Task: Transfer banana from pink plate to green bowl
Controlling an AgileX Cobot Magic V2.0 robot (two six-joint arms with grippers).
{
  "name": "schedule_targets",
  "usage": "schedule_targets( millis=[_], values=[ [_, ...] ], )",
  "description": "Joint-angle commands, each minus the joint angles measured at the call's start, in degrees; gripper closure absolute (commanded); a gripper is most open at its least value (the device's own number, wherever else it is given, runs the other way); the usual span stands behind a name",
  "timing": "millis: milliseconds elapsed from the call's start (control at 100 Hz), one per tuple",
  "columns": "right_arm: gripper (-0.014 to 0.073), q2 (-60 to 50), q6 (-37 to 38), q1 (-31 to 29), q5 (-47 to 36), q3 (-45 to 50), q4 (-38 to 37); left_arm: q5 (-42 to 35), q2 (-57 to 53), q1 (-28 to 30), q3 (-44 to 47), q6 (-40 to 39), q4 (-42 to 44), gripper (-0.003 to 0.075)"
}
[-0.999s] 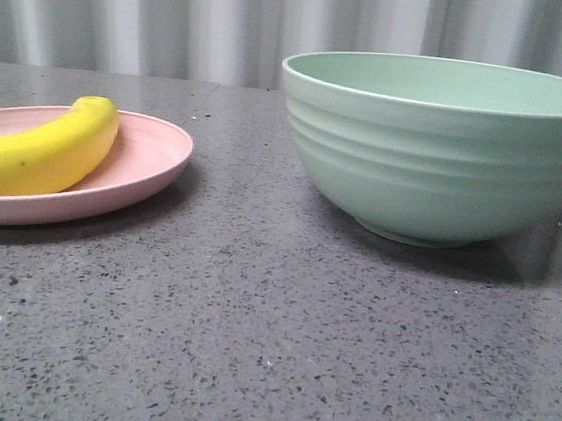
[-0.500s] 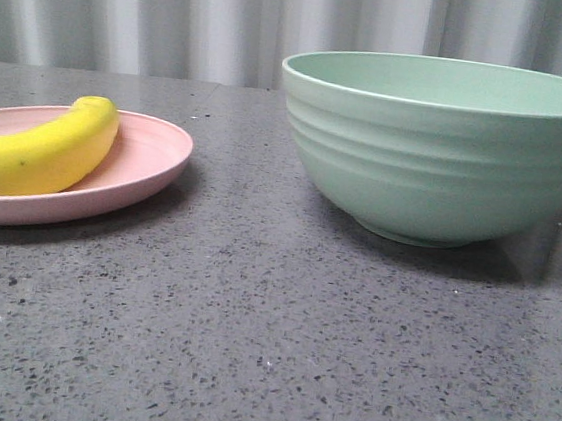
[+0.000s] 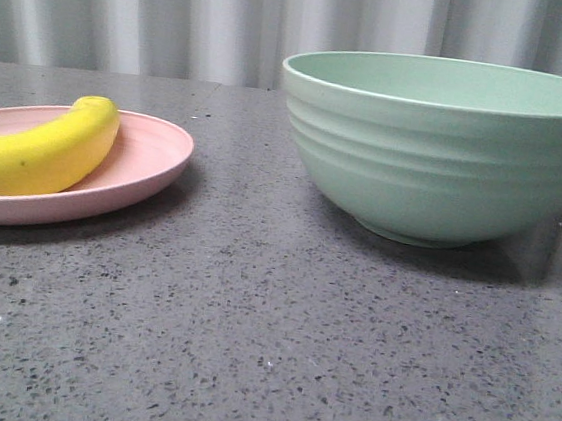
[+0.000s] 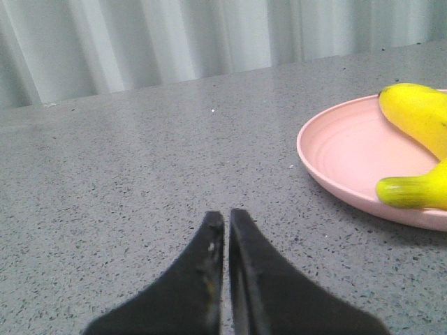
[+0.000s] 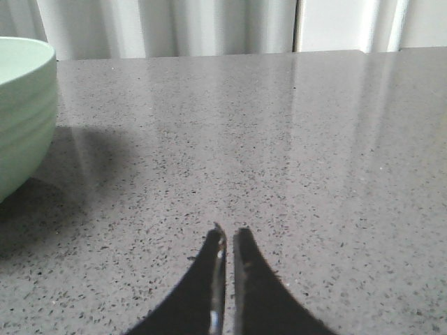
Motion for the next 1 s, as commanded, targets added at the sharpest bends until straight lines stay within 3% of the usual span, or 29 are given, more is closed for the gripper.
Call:
schedule_targets(
  millis=[0, 989],
  values=[
    [0.0657, -1.28, -0.49, -0.20, -5.89, 1.12, -0.26, -4.79, -1.69, 0.02, 0.54, -0.25, -0.43, 0.0741],
    [0.0657, -1.28, -0.49, -0.20, -10.55, 1.12, -0.09, -5.02, -1.69, 0.02, 0.54, -0.25, -1.20, 0.0741]
  ],
)
